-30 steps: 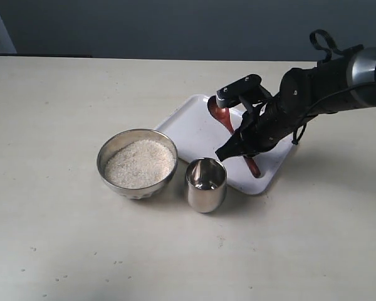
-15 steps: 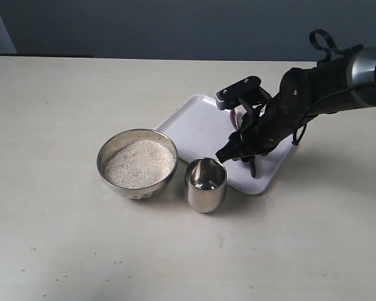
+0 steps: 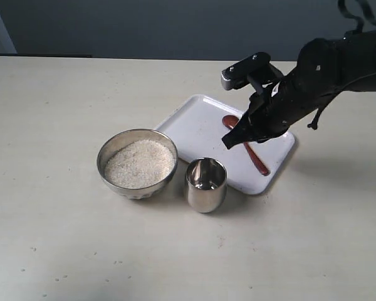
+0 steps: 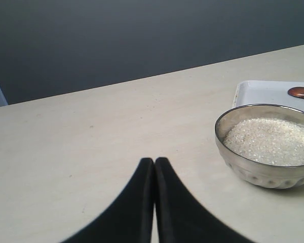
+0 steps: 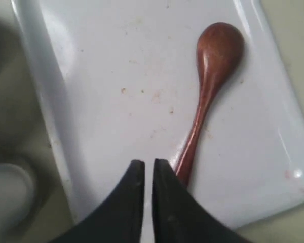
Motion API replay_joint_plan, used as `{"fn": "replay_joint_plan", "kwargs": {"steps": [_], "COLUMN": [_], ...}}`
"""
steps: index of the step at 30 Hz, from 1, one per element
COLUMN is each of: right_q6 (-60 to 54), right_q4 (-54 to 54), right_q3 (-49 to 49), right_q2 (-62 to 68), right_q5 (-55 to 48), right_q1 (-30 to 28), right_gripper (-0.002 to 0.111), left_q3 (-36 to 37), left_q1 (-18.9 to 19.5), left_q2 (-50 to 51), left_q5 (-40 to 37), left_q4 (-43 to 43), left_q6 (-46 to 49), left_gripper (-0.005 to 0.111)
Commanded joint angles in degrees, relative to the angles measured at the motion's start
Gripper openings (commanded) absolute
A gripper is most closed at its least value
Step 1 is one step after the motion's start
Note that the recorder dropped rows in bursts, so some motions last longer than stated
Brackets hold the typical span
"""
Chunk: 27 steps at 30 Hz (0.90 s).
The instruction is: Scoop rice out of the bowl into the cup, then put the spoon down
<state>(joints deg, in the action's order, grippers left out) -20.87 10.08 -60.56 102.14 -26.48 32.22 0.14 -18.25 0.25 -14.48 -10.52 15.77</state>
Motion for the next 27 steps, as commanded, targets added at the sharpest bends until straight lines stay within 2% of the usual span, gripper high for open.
{"fn": "replay_joint_plan", "kwargs": {"steps": [1,9,11,15,19,27], "right_q6": [1.38,19.14,21.43,22.04,23.31,23.31], "right_q4": [-6.67,-24.34,-25.91,-24.14,-17.47,-16.14], "right_q3": [-0.32,1.59,2.05,2.16,2.16,2.16], "right_q2": [-5.49,-18.76,-23.1,-32.77,-41.06,-51.26], "right_q5": [-6.23,-15.57,-17.41,-21.67,-26.02,-23.95], "right_q1": [-0.19,-0.19,-0.19,-0.19,-0.19,-0.19], "right_gripper": [-0.001,-0.001,-0.001,-0.001,-0.001,-0.001], "left_q3": [-0.14,-0.14,-0.14,-0.14,-0.14,-0.14], "left_q1": [-0.28,-0.28,-0.28,-0.28,-0.28,-0.28], "left_q2": [-0.25,-0.25,-0.25,-0.25,-0.25,-0.25], "left_q5": [0.68,0.68,0.68,0.68,0.68,0.68], "left_q4": [-0.05,-0.05,-0.05,-0.05,-0.05,0.05], "left_q6": [-0.2,-0.2,-0.2,-0.2,-0.2,-0.2], "left_gripper": [0.0,0.0,0.0,0.0,0.0,0.0]}}
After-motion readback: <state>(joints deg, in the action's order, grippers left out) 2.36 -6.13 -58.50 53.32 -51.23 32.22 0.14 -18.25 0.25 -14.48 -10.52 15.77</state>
